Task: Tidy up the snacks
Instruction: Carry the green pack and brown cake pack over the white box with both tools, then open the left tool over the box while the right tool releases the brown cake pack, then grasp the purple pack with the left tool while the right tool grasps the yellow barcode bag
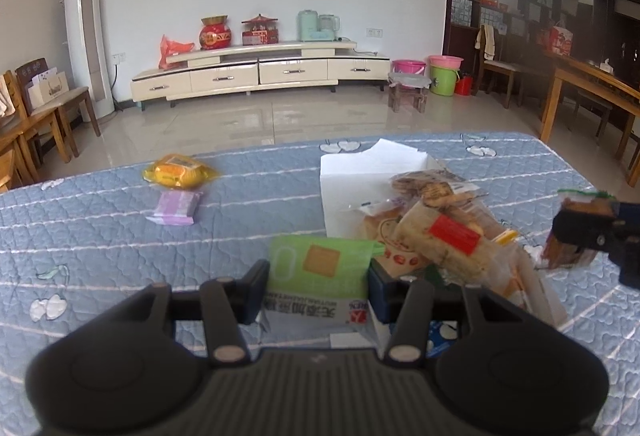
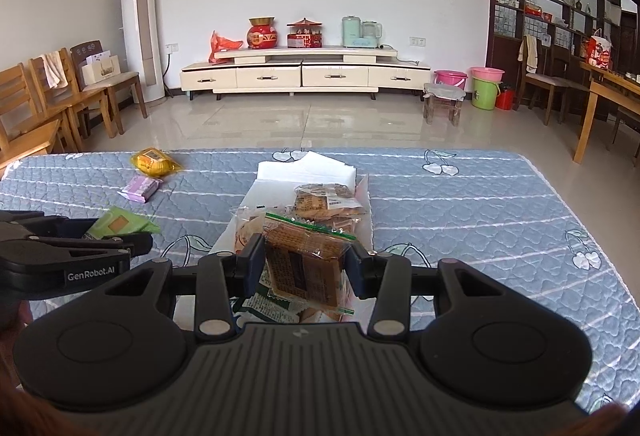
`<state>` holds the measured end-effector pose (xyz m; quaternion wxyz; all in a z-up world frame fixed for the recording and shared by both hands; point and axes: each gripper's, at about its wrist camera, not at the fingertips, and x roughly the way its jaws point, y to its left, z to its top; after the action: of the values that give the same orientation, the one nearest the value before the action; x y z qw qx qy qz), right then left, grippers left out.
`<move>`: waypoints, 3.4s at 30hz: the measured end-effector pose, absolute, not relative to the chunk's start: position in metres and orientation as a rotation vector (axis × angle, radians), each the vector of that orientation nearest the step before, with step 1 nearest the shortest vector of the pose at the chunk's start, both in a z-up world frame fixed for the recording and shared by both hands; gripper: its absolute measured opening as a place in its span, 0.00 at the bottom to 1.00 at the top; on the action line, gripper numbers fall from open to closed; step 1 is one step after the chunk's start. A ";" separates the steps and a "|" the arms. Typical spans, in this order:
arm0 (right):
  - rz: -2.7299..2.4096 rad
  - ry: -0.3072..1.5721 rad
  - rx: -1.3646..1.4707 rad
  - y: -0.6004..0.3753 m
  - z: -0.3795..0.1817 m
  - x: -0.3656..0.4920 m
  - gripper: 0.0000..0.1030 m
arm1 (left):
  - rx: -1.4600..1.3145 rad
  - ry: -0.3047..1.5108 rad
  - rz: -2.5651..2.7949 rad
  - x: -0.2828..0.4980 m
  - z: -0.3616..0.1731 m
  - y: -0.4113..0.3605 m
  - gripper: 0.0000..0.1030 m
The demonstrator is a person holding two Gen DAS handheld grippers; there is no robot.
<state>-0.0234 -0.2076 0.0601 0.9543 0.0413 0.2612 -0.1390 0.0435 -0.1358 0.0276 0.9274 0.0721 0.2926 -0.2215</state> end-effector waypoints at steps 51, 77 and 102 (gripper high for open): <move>-0.208 0.531 0.000 -0.207 0.063 0.133 0.86 | 0.048 0.596 -0.318 0.135 0.005 -0.037 0.74; 0.081 0.619 -0.025 -0.153 0.033 0.263 1.00 | 0.133 0.661 -0.237 0.274 -0.055 -0.054 0.45; 0.202 0.783 -0.080 -0.101 -0.032 0.380 0.50 | 0.066 0.580 -0.051 0.224 -0.008 0.055 0.45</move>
<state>0.3796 -0.1009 -0.0321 0.9185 -0.0391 0.3810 0.0985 0.2237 0.0550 -0.0076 0.9574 0.0323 0.2858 -0.0252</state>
